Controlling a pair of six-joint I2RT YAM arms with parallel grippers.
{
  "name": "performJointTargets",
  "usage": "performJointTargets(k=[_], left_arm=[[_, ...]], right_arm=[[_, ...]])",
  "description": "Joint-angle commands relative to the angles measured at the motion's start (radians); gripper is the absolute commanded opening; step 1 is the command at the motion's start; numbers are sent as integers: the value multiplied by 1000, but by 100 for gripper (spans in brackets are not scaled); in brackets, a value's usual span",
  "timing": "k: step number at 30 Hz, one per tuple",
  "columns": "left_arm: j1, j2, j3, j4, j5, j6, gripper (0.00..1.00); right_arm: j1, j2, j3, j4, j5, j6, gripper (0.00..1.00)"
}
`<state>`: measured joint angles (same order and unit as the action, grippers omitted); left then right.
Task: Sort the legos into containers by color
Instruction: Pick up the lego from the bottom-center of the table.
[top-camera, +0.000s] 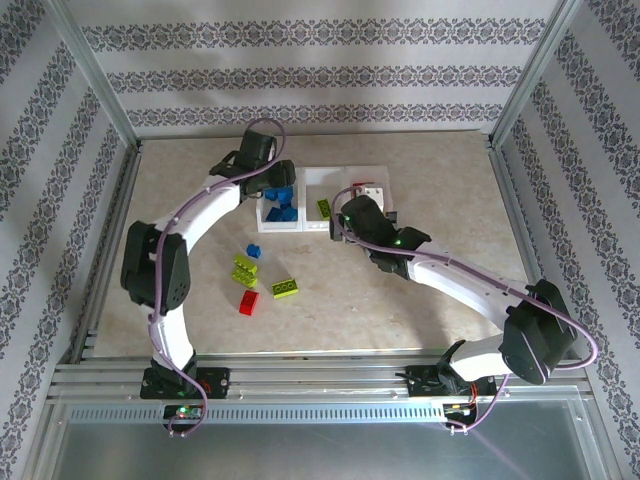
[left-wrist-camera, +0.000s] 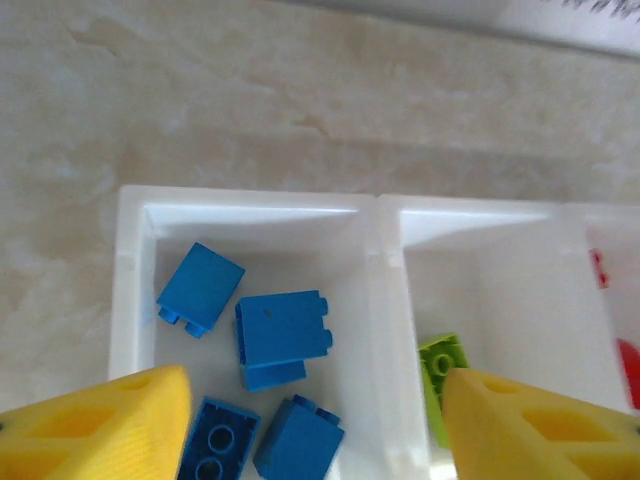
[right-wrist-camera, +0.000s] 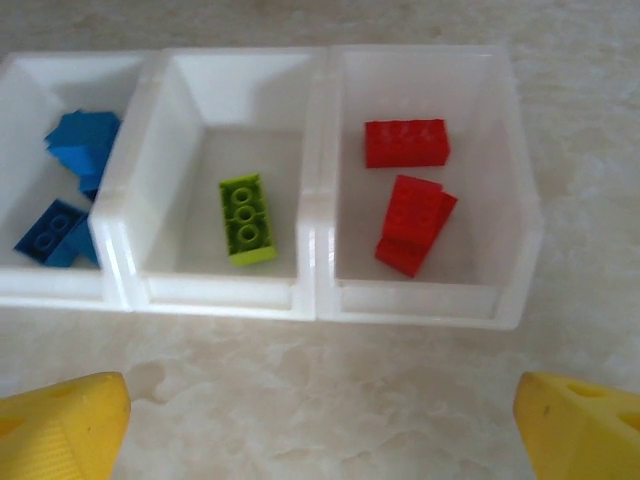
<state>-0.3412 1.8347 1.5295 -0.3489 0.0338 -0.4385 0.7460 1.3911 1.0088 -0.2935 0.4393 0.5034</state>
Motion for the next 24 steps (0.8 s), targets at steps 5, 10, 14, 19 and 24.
performJointTargets(k=[5, 10, 14, 19, 24], left_arm=[[-3, -219, -186, 74, -105, -18, 93], [24, -377, -358, 121, -167, -53, 100], [46, -480, -465, 125, -221, -73, 100], [88, -576, -567, 111, -241, -99, 100], [137, -628, -626, 82, -224, -121, 100]], right_arm=[[100, 93, 13, -7, -155, -125, 98], [137, 162, 16, -15, -337, -189, 98], [163, 210, 26, -26, -406, -254, 94], [179, 279, 62, -59, -443, -314, 90], [185, 346, 114, -98, -481, -348, 90]])
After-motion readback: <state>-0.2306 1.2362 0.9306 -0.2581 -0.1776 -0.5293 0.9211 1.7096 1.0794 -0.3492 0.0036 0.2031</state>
